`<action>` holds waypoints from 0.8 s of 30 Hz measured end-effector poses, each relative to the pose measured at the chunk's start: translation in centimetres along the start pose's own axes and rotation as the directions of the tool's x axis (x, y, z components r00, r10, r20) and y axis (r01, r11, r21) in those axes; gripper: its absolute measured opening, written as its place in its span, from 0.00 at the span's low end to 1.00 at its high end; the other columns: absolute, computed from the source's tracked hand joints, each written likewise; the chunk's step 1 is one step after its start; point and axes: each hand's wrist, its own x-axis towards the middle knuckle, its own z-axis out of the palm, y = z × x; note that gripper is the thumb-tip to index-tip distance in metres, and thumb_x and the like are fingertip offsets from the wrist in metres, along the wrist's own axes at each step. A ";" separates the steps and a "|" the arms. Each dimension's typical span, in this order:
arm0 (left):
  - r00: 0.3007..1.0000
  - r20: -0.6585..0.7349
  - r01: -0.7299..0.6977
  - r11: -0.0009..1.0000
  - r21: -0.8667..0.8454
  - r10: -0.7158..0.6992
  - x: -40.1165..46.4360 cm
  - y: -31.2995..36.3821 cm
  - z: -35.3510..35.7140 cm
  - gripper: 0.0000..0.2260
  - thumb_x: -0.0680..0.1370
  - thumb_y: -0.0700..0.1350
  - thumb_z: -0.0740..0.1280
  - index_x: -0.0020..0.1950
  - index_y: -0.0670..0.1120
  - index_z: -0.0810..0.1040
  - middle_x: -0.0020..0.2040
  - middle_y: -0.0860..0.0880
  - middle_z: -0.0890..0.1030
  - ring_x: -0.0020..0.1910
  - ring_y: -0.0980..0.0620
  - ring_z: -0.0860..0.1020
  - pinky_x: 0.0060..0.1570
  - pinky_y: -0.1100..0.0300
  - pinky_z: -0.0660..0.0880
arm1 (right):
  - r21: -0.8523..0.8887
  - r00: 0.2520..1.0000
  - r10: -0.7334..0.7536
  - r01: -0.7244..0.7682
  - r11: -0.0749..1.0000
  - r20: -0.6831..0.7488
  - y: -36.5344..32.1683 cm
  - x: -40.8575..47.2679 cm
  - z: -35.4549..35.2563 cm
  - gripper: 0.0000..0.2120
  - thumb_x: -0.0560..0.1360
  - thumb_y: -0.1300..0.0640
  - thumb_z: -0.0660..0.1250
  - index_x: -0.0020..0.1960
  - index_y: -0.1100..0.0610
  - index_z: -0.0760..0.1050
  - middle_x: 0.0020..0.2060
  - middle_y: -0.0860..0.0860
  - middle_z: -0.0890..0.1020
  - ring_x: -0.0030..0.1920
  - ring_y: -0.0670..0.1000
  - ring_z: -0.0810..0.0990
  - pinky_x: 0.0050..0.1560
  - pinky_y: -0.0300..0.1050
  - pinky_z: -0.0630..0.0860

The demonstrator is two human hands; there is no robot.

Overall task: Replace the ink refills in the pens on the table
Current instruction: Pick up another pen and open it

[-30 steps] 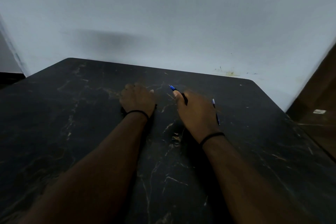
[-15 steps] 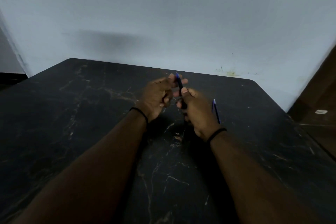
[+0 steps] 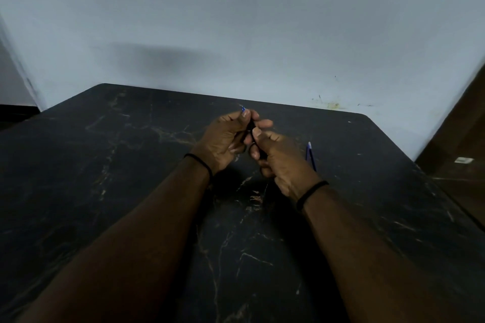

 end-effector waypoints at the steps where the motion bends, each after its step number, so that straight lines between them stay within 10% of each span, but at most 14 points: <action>1: 1.000 -0.015 -0.014 1.000 0.004 0.014 0.0 -0.1 0.1 0.11 0.84 0.41 0.56 0.45 0.42 0.75 0.43 0.45 0.87 0.18 0.60 0.67 0.17 0.69 0.59 | -0.042 0.998 -0.044 0.043 0.998 -0.034 0.0 0.0 0.1 0.14 0.83 0.52 0.62 0.40 0.54 0.77 0.25 0.48 0.71 0.20 0.40 0.62 0.20 0.33 0.58; 11: 0.982 -0.150 -0.094 0.986 0.138 0.115 -0.2 -0.5 -0.1 0.09 0.78 0.49 0.68 0.44 0.48 0.86 0.56 0.44 0.85 0.18 0.59 0.61 0.19 0.65 0.58 | -0.547 0.904 -0.370 0.203 0.812 -0.214 1.1 0.5 -0.1 0.13 0.83 0.54 0.60 0.44 0.51 0.80 0.37 0.47 0.81 0.40 0.45 0.79 0.43 0.43 0.73; 18: 0.980 -0.172 -0.073 0.981 0.180 0.104 -0.2 -0.7 -0.2 0.20 0.68 0.61 0.75 0.48 0.47 0.86 0.56 0.34 0.78 0.20 0.56 0.58 0.24 0.60 0.54 | -0.494 0.893 -0.386 0.234 0.837 -0.231 1.4 0.5 -0.2 0.12 0.74 0.55 0.74 0.44 0.44 0.72 0.39 0.41 0.80 0.41 0.39 0.79 0.41 0.37 0.73; 24: 0.980 -0.175 -0.065 0.980 0.187 0.099 -0.5 -0.4 0.1 0.19 0.67 0.62 0.73 0.47 0.48 0.86 0.53 0.36 0.75 0.22 0.55 0.58 0.28 0.54 0.52 | -0.600 0.907 -0.382 0.208 0.772 -0.177 1.0 0.4 0.0 0.17 0.83 0.48 0.57 0.49 0.55 0.81 0.39 0.48 0.84 0.42 0.48 0.82 0.46 0.48 0.75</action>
